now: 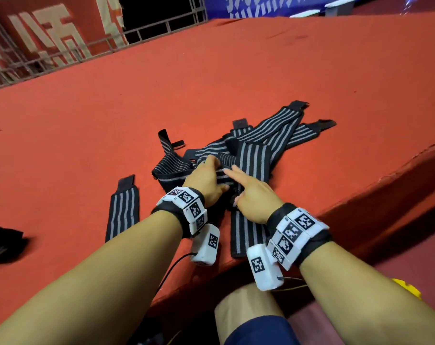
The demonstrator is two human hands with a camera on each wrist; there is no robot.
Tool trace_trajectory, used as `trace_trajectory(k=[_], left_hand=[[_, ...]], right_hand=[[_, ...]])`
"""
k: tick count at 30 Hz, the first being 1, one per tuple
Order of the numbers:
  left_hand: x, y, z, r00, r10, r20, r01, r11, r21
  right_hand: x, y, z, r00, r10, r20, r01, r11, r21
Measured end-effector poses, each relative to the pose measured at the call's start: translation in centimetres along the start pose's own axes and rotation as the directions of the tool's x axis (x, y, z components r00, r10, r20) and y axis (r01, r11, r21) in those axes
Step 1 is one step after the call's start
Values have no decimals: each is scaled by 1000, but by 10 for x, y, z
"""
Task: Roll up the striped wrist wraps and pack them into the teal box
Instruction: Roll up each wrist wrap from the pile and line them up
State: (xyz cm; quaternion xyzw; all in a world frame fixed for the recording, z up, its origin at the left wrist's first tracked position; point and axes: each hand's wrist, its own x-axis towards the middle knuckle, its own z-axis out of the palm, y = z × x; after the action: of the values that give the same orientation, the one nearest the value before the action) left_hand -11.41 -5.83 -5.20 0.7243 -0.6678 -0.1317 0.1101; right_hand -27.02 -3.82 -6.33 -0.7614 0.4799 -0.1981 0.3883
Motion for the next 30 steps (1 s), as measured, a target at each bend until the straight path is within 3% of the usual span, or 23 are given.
trace_trajectory(k=[8, 20, 23, 26, 30], left_hand=[[-12, 3, 0, 993, 71, -96, -86, 982, -168], [-30, -34, -20, 957, 173, -234, -228, 944, -238], [-37, -47, -33, 957, 188, -220, -264, 880, -395], [-43, -59, -39, 953, 210, -219, -291, 836, -465], [-52, -63, -40, 958, 217, -188, -286, 797, -531]], right_hand=[[5, -1, -1, 998, 30, 48, -27, 998, -48], [16, -1, -3, 991, 131, 26, -131, 991, -6], [16, -5, -4, 989, 143, 41, -143, 990, -1], [17, -10, 2, 992, 122, 18, -123, 991, 57], [15, -12, 10, 998, 7, -66, 21, 908, 418]])
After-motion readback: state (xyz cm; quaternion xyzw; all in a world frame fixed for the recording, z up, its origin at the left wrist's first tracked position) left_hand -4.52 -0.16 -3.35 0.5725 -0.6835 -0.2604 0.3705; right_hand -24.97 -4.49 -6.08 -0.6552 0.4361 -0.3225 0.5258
